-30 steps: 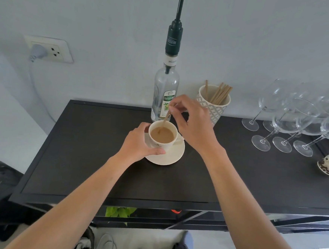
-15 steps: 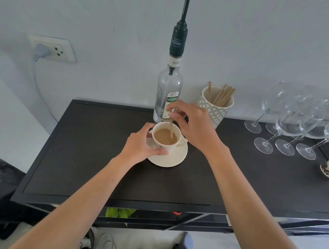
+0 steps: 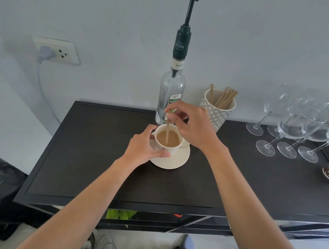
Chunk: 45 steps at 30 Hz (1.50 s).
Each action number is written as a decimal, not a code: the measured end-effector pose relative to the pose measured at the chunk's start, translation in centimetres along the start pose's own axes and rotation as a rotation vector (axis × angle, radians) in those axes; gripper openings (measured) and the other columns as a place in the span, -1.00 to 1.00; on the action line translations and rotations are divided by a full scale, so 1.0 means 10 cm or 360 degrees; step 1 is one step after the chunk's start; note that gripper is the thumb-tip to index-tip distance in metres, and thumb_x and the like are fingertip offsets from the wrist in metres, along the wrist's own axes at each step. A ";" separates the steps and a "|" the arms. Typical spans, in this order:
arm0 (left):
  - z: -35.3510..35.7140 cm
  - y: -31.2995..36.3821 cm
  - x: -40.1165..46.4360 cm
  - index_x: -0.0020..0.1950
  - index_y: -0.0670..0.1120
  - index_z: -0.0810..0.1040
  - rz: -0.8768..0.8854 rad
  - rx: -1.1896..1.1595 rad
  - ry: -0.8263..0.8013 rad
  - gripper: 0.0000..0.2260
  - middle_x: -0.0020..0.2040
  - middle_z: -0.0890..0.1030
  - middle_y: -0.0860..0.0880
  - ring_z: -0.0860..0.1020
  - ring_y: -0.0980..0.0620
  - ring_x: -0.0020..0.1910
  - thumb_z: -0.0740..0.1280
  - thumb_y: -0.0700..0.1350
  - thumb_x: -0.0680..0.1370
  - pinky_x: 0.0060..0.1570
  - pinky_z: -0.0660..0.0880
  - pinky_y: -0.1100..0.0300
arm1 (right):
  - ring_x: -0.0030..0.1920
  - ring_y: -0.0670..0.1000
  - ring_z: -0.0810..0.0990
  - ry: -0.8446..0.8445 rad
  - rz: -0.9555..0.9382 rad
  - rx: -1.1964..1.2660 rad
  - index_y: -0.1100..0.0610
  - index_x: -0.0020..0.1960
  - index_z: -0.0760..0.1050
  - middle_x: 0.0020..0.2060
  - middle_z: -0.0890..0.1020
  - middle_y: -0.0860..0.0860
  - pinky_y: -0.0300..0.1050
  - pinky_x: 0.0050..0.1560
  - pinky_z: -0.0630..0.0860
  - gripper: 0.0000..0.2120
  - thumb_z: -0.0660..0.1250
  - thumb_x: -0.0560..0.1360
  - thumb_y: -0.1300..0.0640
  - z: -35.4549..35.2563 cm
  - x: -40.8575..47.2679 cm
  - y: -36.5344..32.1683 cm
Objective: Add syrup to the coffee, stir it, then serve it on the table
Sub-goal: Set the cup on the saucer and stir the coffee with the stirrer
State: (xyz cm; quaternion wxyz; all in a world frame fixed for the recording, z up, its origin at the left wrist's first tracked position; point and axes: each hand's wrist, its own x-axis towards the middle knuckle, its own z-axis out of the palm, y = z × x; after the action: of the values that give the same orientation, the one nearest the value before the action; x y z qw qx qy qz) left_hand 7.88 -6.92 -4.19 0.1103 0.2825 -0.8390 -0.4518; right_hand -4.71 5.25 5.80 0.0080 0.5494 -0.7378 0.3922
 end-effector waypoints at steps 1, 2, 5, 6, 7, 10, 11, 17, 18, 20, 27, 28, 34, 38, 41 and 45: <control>0.00 0.00 0.00 0.32 0.13 0.37 -0.0005 0.0004 -0.0004 -0.21 0.07 0.62 0.14 0.55 0.05 0.17 0.64 0.22 0.19 0.19 0.45 0.06 | -0.24 -0.03 0.69 0.0014 0.0020 0.0058 0.06 0.03 0.62 -0.26 0.72 -0.04 -0.07 -0.08 0.61 -0.94 0.41 0.57 0.15 0.01 0.00 0.00; 0.00 0.00 0.00 0.32 0.13 0.37 -0.0010 0.0003 -0.0008 -0.21 0.06 0.61 0.15 0.55 0.05 0.16 0.64 0.21 0.19 0.15 0.44 0.09 | -0.23 -0.03 0.70 0.0049 0.0026 0.0077 0.07 0.02 0.62 -0.25 0.73 -0.03 -0.06 -0.07 0.62 -0.95 0.41 0.57 0.16 0.02 0.01 0.00; 0.00 0.00 -0.01 0.31 0.13 0.38 -0.0017 0.0003 -0.0013 -0.21 0.10 0.63 0.13 0.56 0.05 0.18 0.65 0.21 0.19 0.15 0.45 0.10 | -0.24 -0.01 0.66 0.0130 -0.0026 -0.0078 0.10 0.04 0.62 -0.25 0.71 -0.01 -0.04 -0.12 0.60 -0.94 0.40 0.58 0.18 0.02 0.01 0.06; 0.00 0.00 -0.01 0.32 0.12 0.38 -0.0016 0.0012 -0.0009 -0.21 0.13 0.63 0.12 0.56 0.06 0.18 0.64 0.22 0.19 0.16 0.45 0.10 | -0.26 -0.03 0.61 0.0130 -0.0043 -0.0150 0.10 0.04 0.62 -0.25 0.70 0.00 -0.08 -0.14 0.57 -0.93 0.39 0.58 0.19 0.00 0.01 0.07; 0.00 0.01 -0.01 0.32 0.11 0.38 -0.0014 0.0024 -0.0003 -0.21 0.14 0.62 0.12 0.56 0.06 0.19 0.64 0.22 0.19 0.16 0.46 0.09 | -0.28 -0.05 0.57 0.0122 -0.0056 -0.0187 0.11 0.05 0.62 -0.26 0.69 0.00 -0.13 -0.17 0.54 -0.93 0.39 0.58 0.20 -0.02 0.01 0.08; 0.01 0.04 -0.04 0.35 0.10 0.39 0.0004 0.0065 0.0039 -0.17 0.15 0.57 0.18 0.52 0.11 0.17 0.64 0.24 0.17 0.17 0.45 0.10 | -0.32 -0.04 0.58 0.0045 -0.0010 -0.0050 0.07 0.05 0.62 -0.26 0.69 -0.04 -0.22 -0.20 0.52 -0.93 0.40 0.58 0.16 -0.04 0.00 0.04; 0.02 0.06 -0.05 0.36 0.10 0.39 0.0017 0.0063 0.0059 -0.16 0.14 0.54 0.21 0.50 0.13 0.14 0.64 0.23 0.17 0.15 0.43 0.13 | -0.33 -0.01 0.61 0.0032 0.0011 0.0015 0.05 0.04 0.62 -0.26 0.70 -0.04 -0.19 -0.19 0.55 -0.94 0.40 0.58 0.14 -0.03 0.00 0.04; 0.03 0.17 -0.04 0.33 0.09 0.44 0.0080 -0.0002 0.0147 -0.17 0.12 0.52 0.23 0.47 0.19 0.08 0.67 0.19 0.14 0.07 0.36 0.25 | -0.27 -0.17 0.56 0.0083 -0.0072 -0.0144 0.12 0.07 0.62 -0.22 0.69 0.00 -0.19 -0.15 0.56 -0.92 0.39 0.59 0.19 -0.05 0.02 0.10; 0.03 0.17 -0.04 0.33 0.09 0.45 0.0081 0.0003 0.0147 -0.18 0.13 0.53 0.23 0.48 0.19 0.10 0.67 0.19 0.14 0.07 0.36 0.25 | -0.28 -0.22 0.52 0.0064 -0.0080 -0.0179 0.12 0.08 0.62 -0.23 0.69 0.00 -0.31 -0.18 0.51 -0.92 0.38 0.59 0.19 -0.07 0.02 0.10; 0.03 0.17 -0.06 0.33 0.11 0.43 0.0090 0.0021 0.0139 -0.19 0.09 0.50 0.27 0.47 0.20 0.08 0.67 0.19 0.15 0.03 0.35 0.27 | -0.31 -0.23 0.53 0.0008 -0.0067 -0.0146 0.10 0.09 0.61 -0.24 0.69 -0.01 -0.44 -0.19 0.43 -0.91 0.38 0.59 0.17 -0.09 0.01 0.09; 0.03 0.21 -0.07 0.36 0.09 0.40 0.0103 0.0039 0.0174 -0.14 0.10 0.48 0.26 0.46 0.21 0.08 0.65 0.24 0.14 0.07 0.36 0.26 | -0.30 -0.20 0.57 0.0093 -0.0081 -0.0163 0.14 0.07 0.62 -0.21 0.72 0.01 -0.44 -0.19 0.47 -0.92 0.40 0.59 0.20 -0.10 0.04 0.10; 0.03 0.21 -0.07 0.36 0.09 0.40 0.0105 0.0052 0.0173 -0.15 0.10 0.49 0.26 0.46 0.21 0.08 0.64 0.25 0.15 0.07 0.37 0.26 | -0.31 -0.27 0.53 0.0081 -0.0088 -0.0207 0.13 0.08 0.62 -0.21 0.71 0.00 -0.51 -0.18 0.41 -0.91 0.40 0.58 0.20 -0.12 0.04 0.10; 0.02 0.24 -0.05 0.30 0.08 0.44 0.0061 0.0109 0.0166 -0.22 0.05 0.52 0.24 0.49 0.17 0.03 0.65 0.21 0.16 0.03 0.40 0.24 | -0.35 0.00 0.62 0.0071 -0.0011 0.0009 0.13 0.05 0.64 -0.27 0.73 0.00 -0.24 -0.23 0.54 -0.92 0.42 0.57 0.17 -0.11 0.06 0.05; 0.03 0.24 -0.05 0.29 0.09 0.44 0.0042 0.0129 0.0174 -0.22 0.04 0.51 0.24 0.50 0.17 0.02 0.65 0.22 0.16 0.02 0.40 0.25 | -0.38 -0.24 0.53 0.0043 -0.0019 -0.0169 0.09 0.06 0.64 -0.24 0.72 -0.02 -0.49 -0.20 0.40 -0.92 0.41 0.58 0.15 -0.15 0.07 0.07; 0.03 0.25 -0.05 0.30 0.08 0.44 0.0027 0.0145 0.0173 -0.21 0.04 0.51 0.23 0.49 0.17 0.01 0.64 0.23 0.16 0.02 0.41 0.24 | -0.36 -0.16 0.58 -0.0006 0.0023 -0.0063 0.06 0.04 0.65 -0.27 0.72 -0.04 -0.48 -0.20 0.43 -0.92 0.44 0.55 0.13 -0.15 0.06 0.03; 0.02 0.26 -0.05 0.30 0.08 0.44 0.0033 0.0168 0.0170 -0.22 0.05 0.51 0.22 0.49 0.17 0.02 0.64 0.23 0.16 0.04 0.43 0.22 | -0.32 -0.10 0.63 0.0046 0.0031 -0.0037 0.10 0.02 0.65 -0.25 0.74 -0.03 -0.38 -0.16 0.52 -0.94 0.43 0.56 0.13 -0.15 0.07 0.02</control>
State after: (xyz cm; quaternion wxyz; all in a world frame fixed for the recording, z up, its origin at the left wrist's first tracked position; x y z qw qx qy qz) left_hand 7.26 -5.37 -2.17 0.1446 0.3029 -0.8574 -0.3900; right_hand -5.77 5.59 7.08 0.0212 0.5363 -0.7474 0.3916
